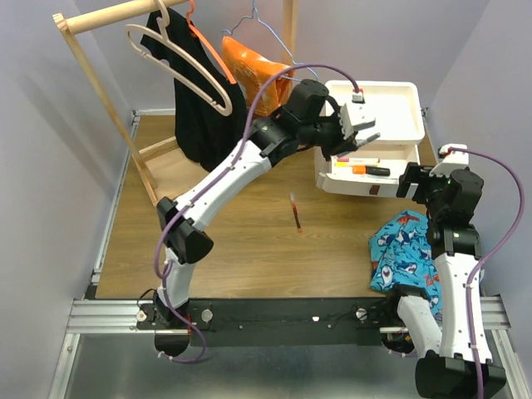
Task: Sort the stationery into containers
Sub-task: Place the pen in the drawer.
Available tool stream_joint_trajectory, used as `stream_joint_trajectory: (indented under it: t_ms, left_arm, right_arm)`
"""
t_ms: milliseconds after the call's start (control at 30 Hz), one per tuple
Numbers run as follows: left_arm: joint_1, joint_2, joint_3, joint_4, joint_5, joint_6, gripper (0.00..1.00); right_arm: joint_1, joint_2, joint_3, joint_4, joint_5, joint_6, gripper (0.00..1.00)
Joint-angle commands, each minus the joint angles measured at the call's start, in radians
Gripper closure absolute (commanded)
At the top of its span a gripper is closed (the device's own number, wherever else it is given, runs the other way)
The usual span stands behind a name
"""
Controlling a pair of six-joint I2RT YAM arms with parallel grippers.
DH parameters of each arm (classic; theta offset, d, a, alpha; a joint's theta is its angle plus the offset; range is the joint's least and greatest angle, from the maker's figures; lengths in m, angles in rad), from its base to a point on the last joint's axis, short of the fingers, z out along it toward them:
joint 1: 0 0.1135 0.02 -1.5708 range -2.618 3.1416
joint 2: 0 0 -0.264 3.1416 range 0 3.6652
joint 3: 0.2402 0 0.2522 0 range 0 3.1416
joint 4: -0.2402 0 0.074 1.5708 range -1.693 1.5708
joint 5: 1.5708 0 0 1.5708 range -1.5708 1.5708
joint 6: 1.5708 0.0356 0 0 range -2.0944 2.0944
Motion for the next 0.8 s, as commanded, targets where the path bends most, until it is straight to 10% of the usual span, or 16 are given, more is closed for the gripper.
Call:
stream_joint_trajectory:
  t_ms: [0,233,500,633,767]
  left_arm:
    - [-0.015,0.08,0.033,-0.006,0.046,0.08,0.99]
    - [-0.043,0.107,0.047,0.004,-0.083,0.113,0.42]
    - [-0.046,-0.168,-0.281,0.079,-0.349,0.078,0.32]
    - [-0.027,-0.319,-0.489,0.025,-0.68,-0.202,0.27]
    - [0.01,-0.342,-0.615,-0.113,-0.625,-0.498,0.3]
  right_arm:
    - [-0.009,-0.029,0.032,-0.024,0.013,-0.003,0.0]
    - [-0.009,-0.04,0.02,-0.027,0.011,0.003,0.0]
    - [-0.009,-0.047,0.008,-0.03,0.011,0.004,0.0]
    - [-0.01,-0.052,-0.02,-0.026,-0.003,0.018,0.0]
    - [-0.01,-0.049,-0.048,-0.007,-0.021,0.039,0.0]
